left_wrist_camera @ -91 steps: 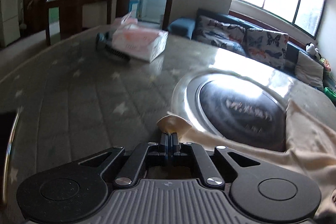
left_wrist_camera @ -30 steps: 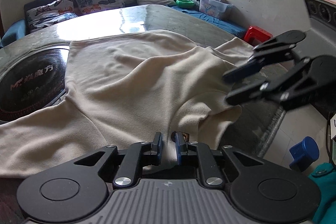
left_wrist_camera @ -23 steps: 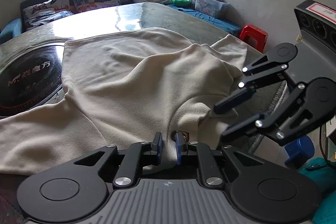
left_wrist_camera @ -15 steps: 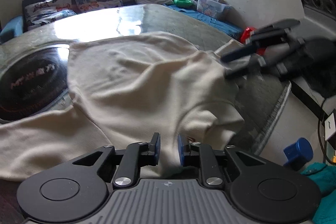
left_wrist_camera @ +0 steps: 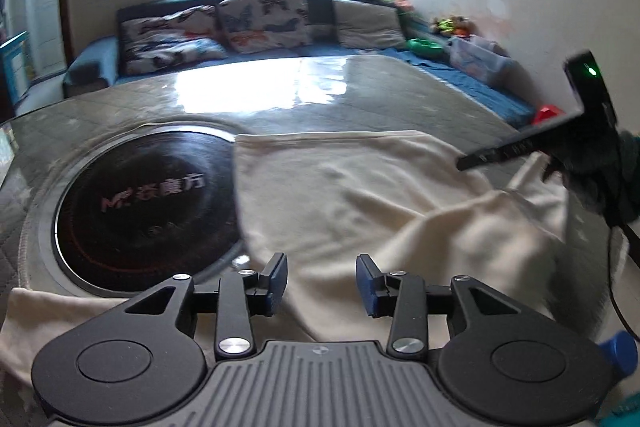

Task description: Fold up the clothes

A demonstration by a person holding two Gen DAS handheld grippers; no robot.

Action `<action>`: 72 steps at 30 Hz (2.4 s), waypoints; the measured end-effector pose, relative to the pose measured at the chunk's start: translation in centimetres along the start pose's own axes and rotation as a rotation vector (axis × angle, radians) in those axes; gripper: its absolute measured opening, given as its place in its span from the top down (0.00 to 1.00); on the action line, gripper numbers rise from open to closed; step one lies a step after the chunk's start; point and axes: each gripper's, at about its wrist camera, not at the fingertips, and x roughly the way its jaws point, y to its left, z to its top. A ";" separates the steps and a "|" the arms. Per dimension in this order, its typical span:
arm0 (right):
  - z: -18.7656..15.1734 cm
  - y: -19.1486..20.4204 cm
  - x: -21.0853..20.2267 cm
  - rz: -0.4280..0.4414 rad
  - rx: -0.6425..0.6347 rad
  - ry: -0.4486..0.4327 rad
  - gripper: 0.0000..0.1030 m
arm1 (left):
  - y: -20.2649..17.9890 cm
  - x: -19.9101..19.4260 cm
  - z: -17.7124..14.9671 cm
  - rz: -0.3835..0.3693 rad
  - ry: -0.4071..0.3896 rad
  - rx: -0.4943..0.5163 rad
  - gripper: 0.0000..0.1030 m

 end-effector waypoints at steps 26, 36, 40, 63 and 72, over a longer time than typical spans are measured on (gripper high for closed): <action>0.0 1.6 0.7 -0.063 -0.133 -0.060 0.67 | 3.0 5.7 4.2 0.180 -0.002 -0.137 0.53; -0.1 1.7 1.3 -0.074 -0.171 -0.073 0.96 | 3.4 12.0 7.8 0.268 0.030 -0.106 0.54; -0.2 5.0 0.8 -0.153 -0.378 -0.144 0.96 | 3.6 13.4 8.3 0.261 0.035 -0.096 0.67; 1.8 2.1 1.3 0.173 -0.038 -0.058 0.80 | 4.7 11.9 8.1 0.268 -0.010 -0.107 0.91; 1.8 1.5 3.7 0.257 0.006 0.020 0.83 | 4.3 13.2 8.7 0.244 0.009 -0.115 0.61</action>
